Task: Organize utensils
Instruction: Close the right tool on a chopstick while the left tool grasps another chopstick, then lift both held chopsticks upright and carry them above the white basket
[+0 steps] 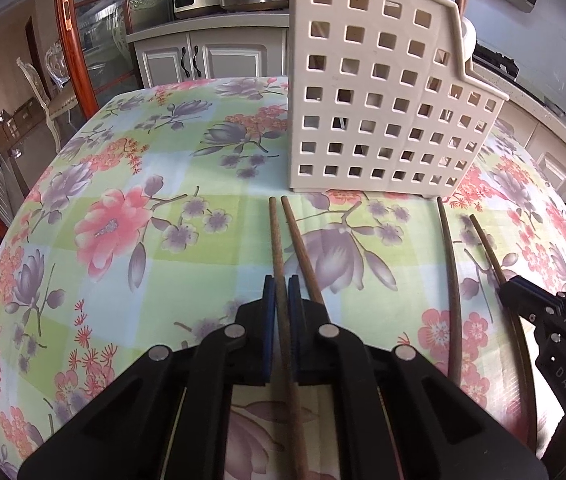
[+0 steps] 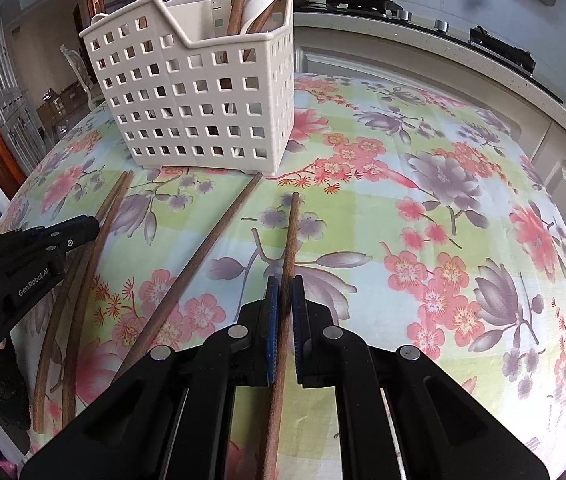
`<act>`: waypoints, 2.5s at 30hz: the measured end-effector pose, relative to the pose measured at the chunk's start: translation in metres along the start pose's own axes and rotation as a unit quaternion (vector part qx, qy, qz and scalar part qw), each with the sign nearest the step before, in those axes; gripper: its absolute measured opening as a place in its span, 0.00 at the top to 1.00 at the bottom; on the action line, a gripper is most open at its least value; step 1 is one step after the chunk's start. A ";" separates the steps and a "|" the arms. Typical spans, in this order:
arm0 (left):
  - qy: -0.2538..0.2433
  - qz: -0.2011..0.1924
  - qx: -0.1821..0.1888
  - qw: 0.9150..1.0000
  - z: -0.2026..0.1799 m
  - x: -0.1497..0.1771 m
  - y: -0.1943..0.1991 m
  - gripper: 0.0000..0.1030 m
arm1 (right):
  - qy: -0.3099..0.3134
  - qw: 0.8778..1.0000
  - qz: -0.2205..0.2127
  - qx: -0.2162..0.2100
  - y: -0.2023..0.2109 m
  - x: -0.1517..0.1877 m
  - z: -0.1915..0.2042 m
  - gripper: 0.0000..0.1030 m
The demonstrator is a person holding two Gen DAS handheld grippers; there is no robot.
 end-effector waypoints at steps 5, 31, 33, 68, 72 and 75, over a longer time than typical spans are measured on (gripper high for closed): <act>0.001 -0.022 0.015 1.000 0.002 0.000 0.012 0.94 | -0.009 1.000 -0.020 -0.017 0.009 -0.001 -0.003 0.94; -0.009 -0.214 0.034 0.976 0.007 0.026 0.163 0.94 | 0.024 0.981 -0.191 -0.038 0.139 0.008 0.014 0.94; -0.017 -0.230 0.029 0.973 0.003 0.033 0.173 0.94 | 0.025 0.979 -0.197 -0.036 0.146 0.012 0.013 0.94; -0.029 -0.303 0.036 0.952 -0.005 0.064 0.229 0.94 | 0.016 0.959 -0.278 -0.049 0.203 0.045 0.003 0.94; -0.029 -0.304 0.038 0.951 -0.006 0.063 0.229 0.94 | 0.017 0.958 -0.283 -0.048 0.203 0.045 0.004 0.94; -0.030 -0.303 0.041 0.952 -0.007 0.062 0.229 0.94 | 0.019 0.957 -0.285 -0.047 0.201 0.042 0.005 0.94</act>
Point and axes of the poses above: each gripper's, at about its wrist camera, not at the fingertips, and y roughly against the way its jaws point, z to its left, x to its underside, the point moved 1 cm from there along -y, roughly the way its jaws point, and after that the axes turned 1 degree about x, right-handed, at the moved point
